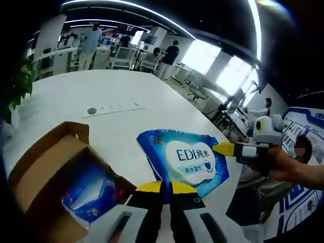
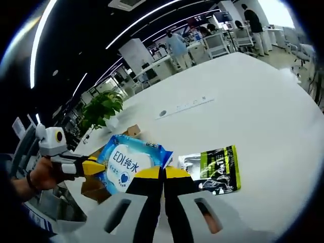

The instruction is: Operate the shoe box by opening the lid, removing the specified soft item, and placing it in the target area until the item is outside and the box remains undamaged.

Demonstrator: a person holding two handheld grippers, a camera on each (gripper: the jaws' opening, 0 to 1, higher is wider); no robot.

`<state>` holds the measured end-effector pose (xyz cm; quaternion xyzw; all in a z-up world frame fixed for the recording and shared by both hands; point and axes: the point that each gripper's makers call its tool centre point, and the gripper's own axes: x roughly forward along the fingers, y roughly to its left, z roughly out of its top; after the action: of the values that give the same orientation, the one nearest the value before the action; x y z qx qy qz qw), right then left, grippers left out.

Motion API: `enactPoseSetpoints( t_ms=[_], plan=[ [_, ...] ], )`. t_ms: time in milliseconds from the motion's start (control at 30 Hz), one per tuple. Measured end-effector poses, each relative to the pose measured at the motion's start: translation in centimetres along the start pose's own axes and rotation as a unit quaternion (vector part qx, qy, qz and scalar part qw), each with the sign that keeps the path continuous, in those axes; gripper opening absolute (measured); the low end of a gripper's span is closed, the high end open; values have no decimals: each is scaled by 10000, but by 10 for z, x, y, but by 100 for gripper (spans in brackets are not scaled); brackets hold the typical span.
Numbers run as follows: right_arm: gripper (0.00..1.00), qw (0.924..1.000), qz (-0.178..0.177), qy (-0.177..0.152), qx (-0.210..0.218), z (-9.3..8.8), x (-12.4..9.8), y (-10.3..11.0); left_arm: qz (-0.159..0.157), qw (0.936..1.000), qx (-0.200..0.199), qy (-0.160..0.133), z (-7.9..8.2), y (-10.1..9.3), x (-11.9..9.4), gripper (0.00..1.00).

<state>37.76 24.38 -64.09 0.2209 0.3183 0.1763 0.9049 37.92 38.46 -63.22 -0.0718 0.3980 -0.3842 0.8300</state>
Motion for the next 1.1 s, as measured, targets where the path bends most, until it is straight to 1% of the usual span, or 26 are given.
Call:
enactPoseSetpoints(
  t_ms=[267, 533, 633, 733, 900, 1033, 1100],
  plan=[
    [0, 9997, -160, -51, 193, -9, -18, -28, -123, 9994, 213, 224, -8, -23, 23, 3],
    [0, 9991, -273, -35, 336, -19, -32, -50, -199, 9987, 290, 380, -16, -37, 41, 3],
    [0, 9989, -303, -11, 365, -22, -33, -58, -207, 9981, 351, 453, -19, -42, 48, 3],
    [0, 9986, -330, 14, 420, -25, -35, -65, -220, 9979, 341, 505, -22, -42, 56, 3],
    [0, 9982, -350, 52, 482, -28, -35, -74, -229, 9976, 335, 566, -23, -42, 66, 3],
    [0, 9981, -350, 93, 501, -27, -32, -80, -215, 9976, 315, 584, -24, -40, 72, 3],
    [0, 9981, -342, 115, 500, -25, -29, -82, -199, 9977, 294, 583, -25, -43, 72, 3]
  ],
)
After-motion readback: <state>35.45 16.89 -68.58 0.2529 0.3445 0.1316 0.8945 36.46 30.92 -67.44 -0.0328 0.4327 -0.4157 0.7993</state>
